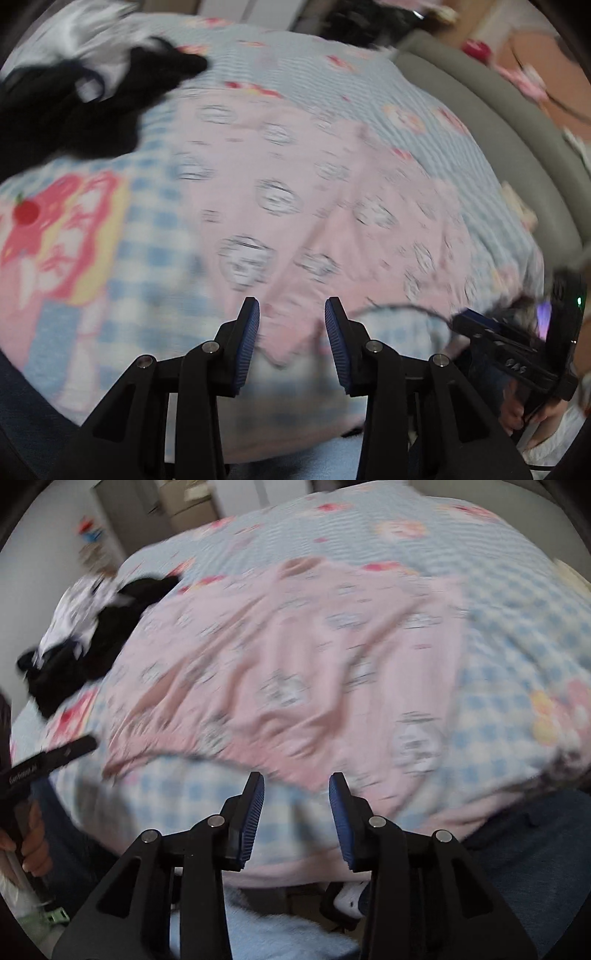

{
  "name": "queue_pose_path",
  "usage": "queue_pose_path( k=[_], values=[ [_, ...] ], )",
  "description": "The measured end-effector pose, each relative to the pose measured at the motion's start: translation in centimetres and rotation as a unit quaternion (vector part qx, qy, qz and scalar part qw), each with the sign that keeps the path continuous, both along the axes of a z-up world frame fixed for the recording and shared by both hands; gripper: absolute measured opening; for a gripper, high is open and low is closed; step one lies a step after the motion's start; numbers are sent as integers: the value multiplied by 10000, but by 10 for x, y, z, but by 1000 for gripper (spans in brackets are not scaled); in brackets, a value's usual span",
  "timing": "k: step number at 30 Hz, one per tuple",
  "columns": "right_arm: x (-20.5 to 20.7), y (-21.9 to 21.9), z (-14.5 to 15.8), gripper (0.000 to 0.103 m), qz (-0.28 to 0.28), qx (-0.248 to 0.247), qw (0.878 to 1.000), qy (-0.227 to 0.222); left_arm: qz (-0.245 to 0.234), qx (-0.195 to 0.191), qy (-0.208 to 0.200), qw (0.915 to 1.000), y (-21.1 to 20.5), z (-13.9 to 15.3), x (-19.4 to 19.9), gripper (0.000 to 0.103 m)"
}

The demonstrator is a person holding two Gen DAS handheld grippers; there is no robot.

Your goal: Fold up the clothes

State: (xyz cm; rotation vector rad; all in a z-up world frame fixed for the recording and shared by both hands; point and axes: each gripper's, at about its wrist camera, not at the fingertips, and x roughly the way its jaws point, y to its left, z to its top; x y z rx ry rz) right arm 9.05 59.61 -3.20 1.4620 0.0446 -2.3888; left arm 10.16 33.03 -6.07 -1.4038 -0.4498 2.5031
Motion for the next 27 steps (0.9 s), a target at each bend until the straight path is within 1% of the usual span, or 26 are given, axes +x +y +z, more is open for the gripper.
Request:
queue_pose_path(
  k=[4, 6, 7, 8, 9, 10, 12, 15, 17, 20, 22, 24, 27],
  values=[
    [8, -24, -23, 36, 438, 399, 9981, -186, -176, -187, -77, 9996, 6, -7, 8, 39],
    [5, -25, -28, 35, 416, 524, 9976, -159, -164, -344, 20, 9993, 7, -8, 12, 39],
    [4, -26, -30, 35, 404, 587, 9974, -145, -108, -439, -18, 9990, 7, -9, 12, 39],
    [1, -23, -27, 35, 316, 499, 9982, -105, -51, -533, -57, 9985, 7, -10, 13, 39],
    [-3, -19, -24, 32, 226, 410, 9989, -64, -13, -513, -91, 9986, 5, -13, 12, 39],
    [-8, -18, -23, 31, 210, 436, 9988, -59, 24, -492, -126, 9987, 2, -15, 11, 39],
    [-17, -15, -23, 29, 179, 490, 9986, -49, 121, -327, -218, 9992, -4, -18, 10, 39],
    [-27, -13, -22, 26, 121, 577, 9983, -12, 91, -343, -220, 9991, -2, -18, 13, 40],
    [-32, -6, -17, 26, 15, 323, 9995, 25, 20, -428, -235, 9988, 3, -20, 13, 40],
    [-36, -2, -6, 27, -99, -3, 9999, 108, -26, -444, -356, 9984, 4, -26, 12, 40],
    [-42, -5, -8, 26, -134, -1, 9998, 127, -29, -463, -347, 9983, 5, -26, 13, 40],
    [-48, -8, -11, 27, -168, 1, 9998, 146, -42, -465, -241, 9986, 6, -21, 15, 40],
    [-53, -6, -17, 27, -370, -49, 9992, 156, 32, -516, -139, 9986, 4, -15, 15, 40]
  ],
)
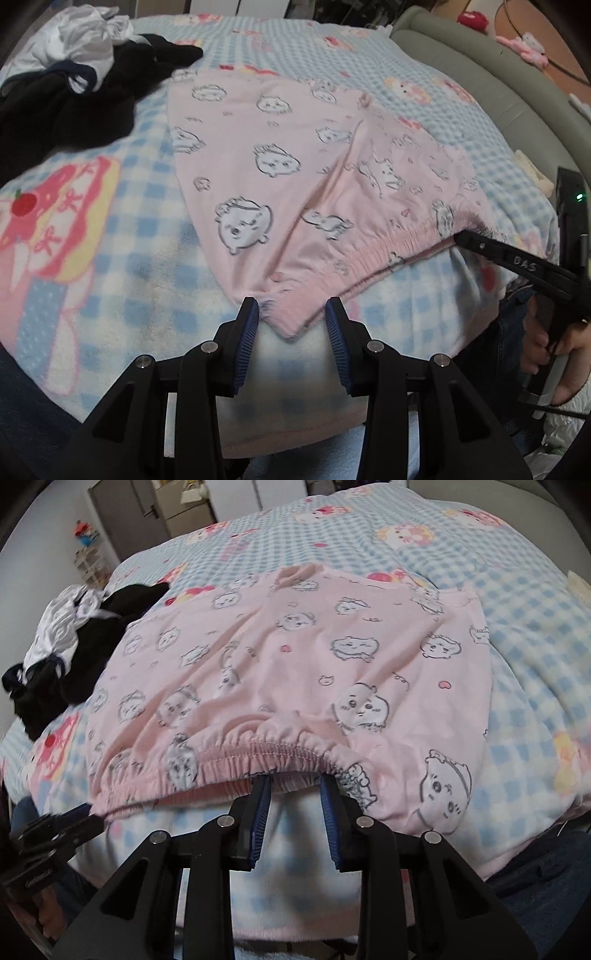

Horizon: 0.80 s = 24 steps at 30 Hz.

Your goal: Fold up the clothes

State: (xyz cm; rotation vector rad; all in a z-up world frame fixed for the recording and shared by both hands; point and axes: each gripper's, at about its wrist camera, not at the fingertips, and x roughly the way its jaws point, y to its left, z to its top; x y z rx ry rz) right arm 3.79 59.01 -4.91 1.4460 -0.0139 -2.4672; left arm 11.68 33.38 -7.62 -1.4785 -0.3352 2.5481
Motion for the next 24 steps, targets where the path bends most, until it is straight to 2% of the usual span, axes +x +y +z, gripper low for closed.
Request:
queue_pose_path(
  k=[2, 5, 7, 11, 14, 15, 17, 19, 21, 24],
  values=[
    [0, 3, -5, 26, -144, 58, 9998, -152, 146, 134, -61, 9998, -8, -1, 0, 44],
    [12, 11, 7, 28, -188, -260, 9995, -5, 337, 472, -169, 9982, -20, -2, 5, 48],
    [17, 19, 10, 29, -322, -276, 9991, 56, 302, 629, -351, 9969, -21, -7, 8, 48],
    [22, 33, 9, 29, -527, -201, 9984, 59, 358, 625, -348, 9968, -19, -10, 5, 48],
    [28, 39, 6, 29, -617, -228, 9978, -108, 415, 626, -284, 9968, -19, -9, 2, 43],
    [31, 41, 8, 29, -641, -268, 9975, -92, 434, 626, -262, 9968, -19, -9, 0, 32],
    [38, 43, 13, 29, -677, -83, 9977, 51, 472, 626, -219, 9967, -19, -9, -2, 21],
    [45, 45, 17, 34, -712, 103, 9972, 196, 510, 626, -176, 9966, -19, -9, -5, 20],
    [46, 53, 16, 39, -766, 91, 9969, 163, 548, 626, -133, 9964, -19, -9, -8, 21],
    [41, 54, 3, 41, -670, 158, 9973, -240, 606, 626, -69, 9962, -19, -8, -11, 21]
  ],
)
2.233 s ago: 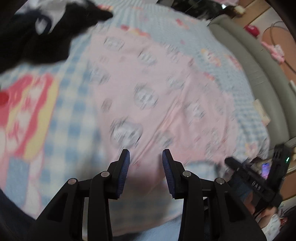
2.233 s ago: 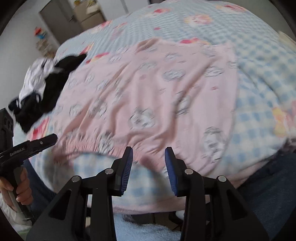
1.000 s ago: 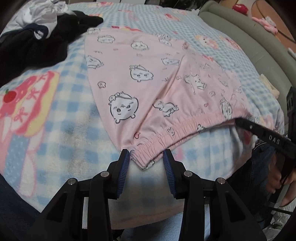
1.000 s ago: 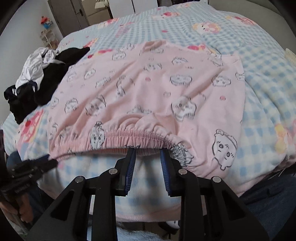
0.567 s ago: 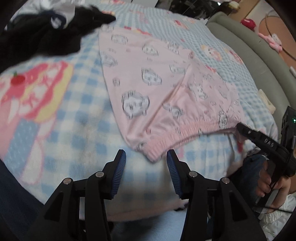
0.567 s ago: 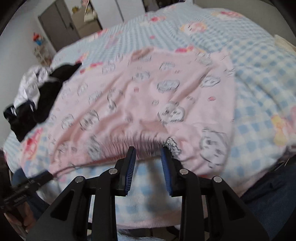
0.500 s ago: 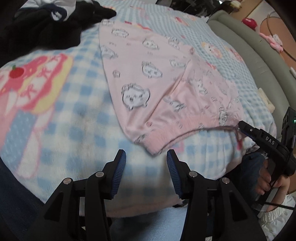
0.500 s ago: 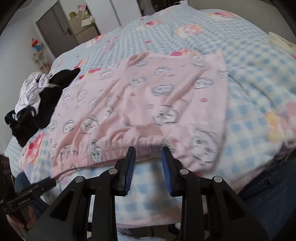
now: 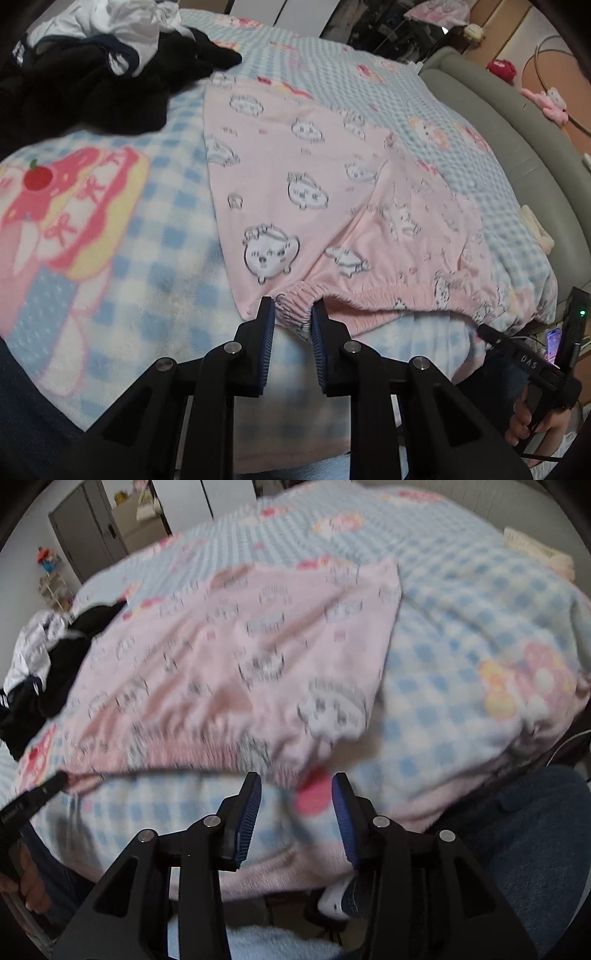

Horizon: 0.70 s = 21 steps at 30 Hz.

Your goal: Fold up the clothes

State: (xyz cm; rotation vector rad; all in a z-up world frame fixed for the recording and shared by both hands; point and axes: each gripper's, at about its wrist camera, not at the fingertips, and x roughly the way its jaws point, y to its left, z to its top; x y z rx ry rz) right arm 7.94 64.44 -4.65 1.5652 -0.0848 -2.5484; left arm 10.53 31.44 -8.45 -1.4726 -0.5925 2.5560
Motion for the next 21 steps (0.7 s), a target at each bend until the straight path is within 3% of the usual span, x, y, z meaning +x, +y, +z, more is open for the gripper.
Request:
queue_pose_path(
  k=[3, 8, 12, 16, 19, 21],
  values=[
    [0, -2, -12, 41, 74, -24, 9998, -208, -37, 121, -185, 9997, 2, -9, -4, 23],
    [-8, -1, -7, 40, 105, 46, 9999, 84, -99, 141, -303, 9994, 5, -13, -4, 25],
    [-18, -4, 9, 36, 204, 132, 9987, 448, -179, -69, -99, 9998, 8, 0, -11, 23],
    [-36, -1, 21, 36, 156, -195, 9986, 474, -55, -39, 142, 9999, 3, 17, -29, 23],
    [-44, 6, 27, 36, -19, -692, 9967, 421, -7, -31, 120, 9999, 4, 19, -40, 23],
    [-47, 6, 23, 36, -60, -719, 9969, 312, -11, -92, -111, 9999, 7, 10, -42, 24]
  ],
)
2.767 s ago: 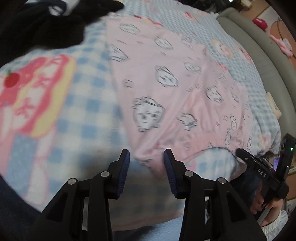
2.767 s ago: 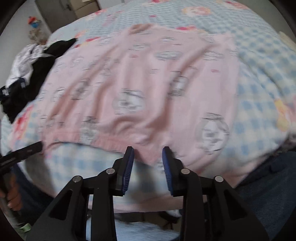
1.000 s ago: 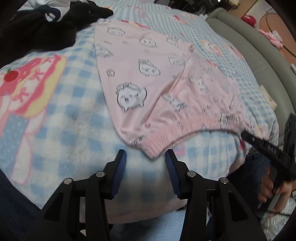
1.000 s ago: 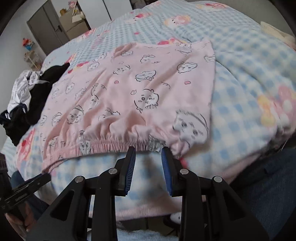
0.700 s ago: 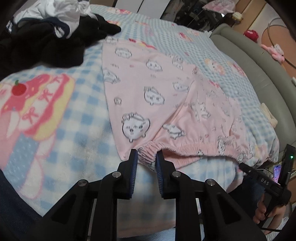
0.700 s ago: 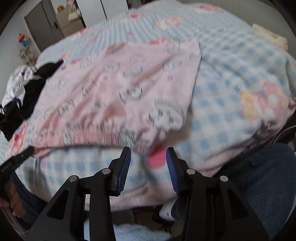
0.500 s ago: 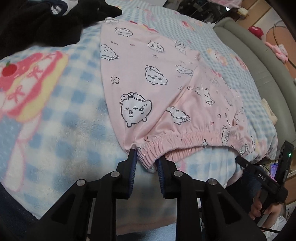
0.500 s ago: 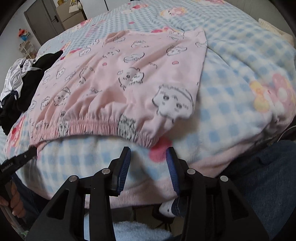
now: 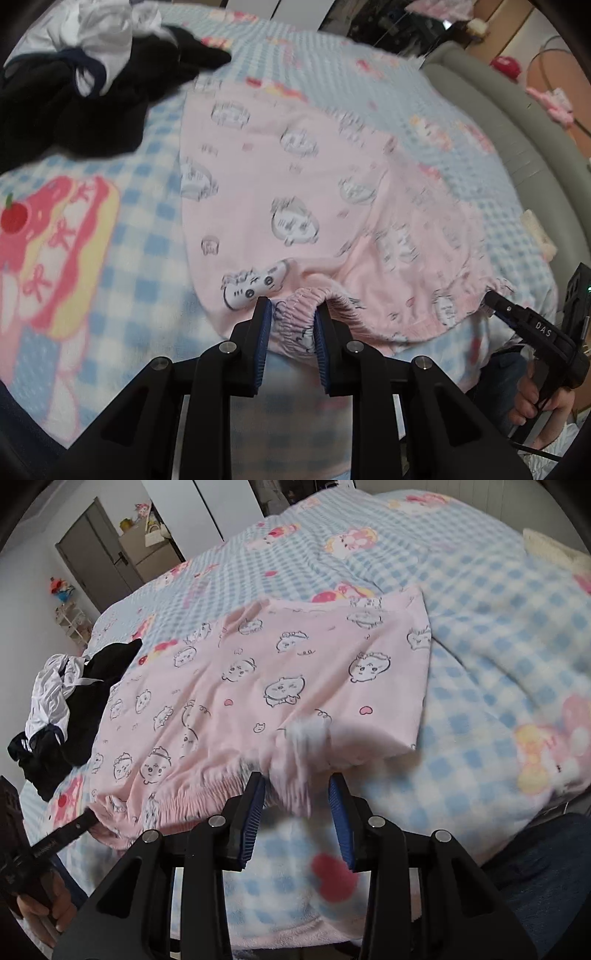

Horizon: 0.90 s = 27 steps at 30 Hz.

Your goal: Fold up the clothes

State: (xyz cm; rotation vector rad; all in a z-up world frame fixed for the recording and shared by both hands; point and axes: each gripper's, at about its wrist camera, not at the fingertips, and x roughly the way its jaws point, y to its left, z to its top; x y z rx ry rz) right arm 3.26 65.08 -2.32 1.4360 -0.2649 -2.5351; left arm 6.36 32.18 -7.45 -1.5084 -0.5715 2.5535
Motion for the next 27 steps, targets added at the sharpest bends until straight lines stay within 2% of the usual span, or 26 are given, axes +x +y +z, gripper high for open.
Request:
queue_pose_path(
  k=[1, 3, 5, 6, 7, 8, 11, 14, 18, 21, 24, 26, 27],
  values=[
    [-3, -3, -6, 36, 18, 68, 9999, -115, -35, 12, -187, 9998, 2, -8, 1, 24],
    [-1, -3, -22, 37, 42, -132, 9990, -432, -48, 64, -394, 9992, 5, -21, 8, 24],
    [5, -4, -37, 37, 69, -388, 9966, -723, -44, -1, -347, 9994, 9, -23, 17, 22],
    [8, -5, -42, 35, 74, -467, 9959, -768, -62, -41, -296, 9995, 10, -19, 18, 17],
    [11, -5, -43, 25, 85, -502, 9960, -734, -80, -80, -246, 9996, 10, -16, 20, 12],
    [14, -4, -40, 11, 106, -617, 9958, -675, -69, -82, -154, 9998, 8, -10, 21, 9],
    [22, 9, -25, 8, 47, -1262, 9906, -530, -95, -111, 83, 9999, -2, 10, 27, 7],
    [34, 20, -8, 7, 33, -1819, 9820, -501, -229, -106, 273, 9993, -11, 29, 35, 7],
    [50, 22, -2, 7, 89, -2097, 9753, -691, -468, -330, 280, 9980, -12, 36, 40, 7],
    [53, 20, -22, 7, 7, -1927, 9754, -1066, -553, -437, 20, 9975, -8, 18, 44, 8],
    [56, 17, -42, 9, -76, -1752, 9739, -1440, -568, -237, -317, 9976, -10, 2, 43, 12],
    [56, 13, -39, 16, -62, -1458, 9796, -1383, -577, -103, -540, 9968, -11, -9, 42, 18],
    [56, 13, -33, 26, -18, -1389, 9819, -1289, -549, 90, -417, 9976, -18, -3, 44, 26]
  ],
)
